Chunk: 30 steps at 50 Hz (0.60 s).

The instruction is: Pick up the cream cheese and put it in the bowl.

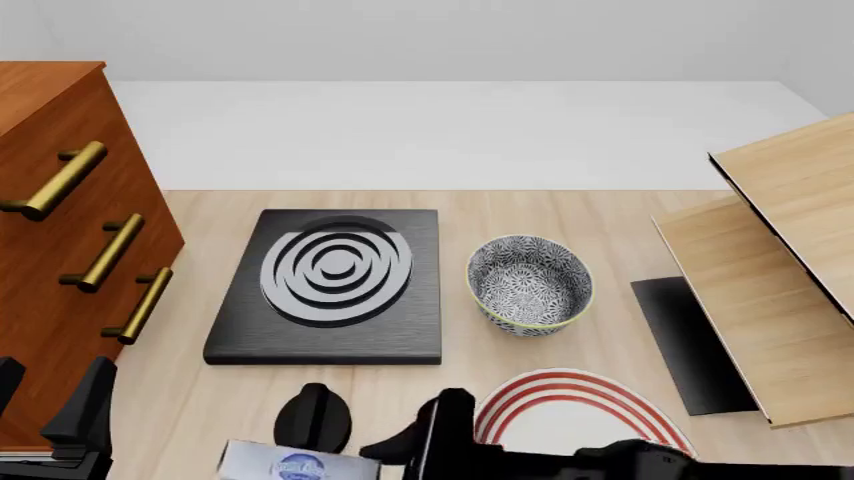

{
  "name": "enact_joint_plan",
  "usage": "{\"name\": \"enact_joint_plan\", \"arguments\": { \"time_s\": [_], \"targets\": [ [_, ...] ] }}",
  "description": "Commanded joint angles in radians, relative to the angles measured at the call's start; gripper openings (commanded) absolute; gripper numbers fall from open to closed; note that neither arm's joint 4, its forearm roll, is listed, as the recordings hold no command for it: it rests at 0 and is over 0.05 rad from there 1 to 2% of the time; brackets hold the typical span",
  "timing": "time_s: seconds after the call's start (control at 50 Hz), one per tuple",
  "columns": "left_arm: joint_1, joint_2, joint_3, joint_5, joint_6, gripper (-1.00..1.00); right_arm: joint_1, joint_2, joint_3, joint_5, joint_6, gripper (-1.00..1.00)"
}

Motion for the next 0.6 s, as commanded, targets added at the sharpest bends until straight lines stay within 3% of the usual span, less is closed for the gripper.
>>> {"name": "enact_joint_plan", "arguments": {
  "time_s": [0.02, 0.26, 0.6],
  "targets": [
    [0.0, 0.0, 0.0, 0.0, 0.0, 1.0, -0.078, -0.175, 0.012, 0.128, -0.009, -1.0],
    [0.0, 0.0, 0.0, 0.0, 0.0, 1.0, -0.234, -0.306, 0.003, 0.301, -0.046, -1.0],
    [0.0, 0.0, 0.0, 0.0, 0.0, 1.0, -0.427, -0.376, -0.055, 0.465, -0.073, -1.0]
  ]
}}
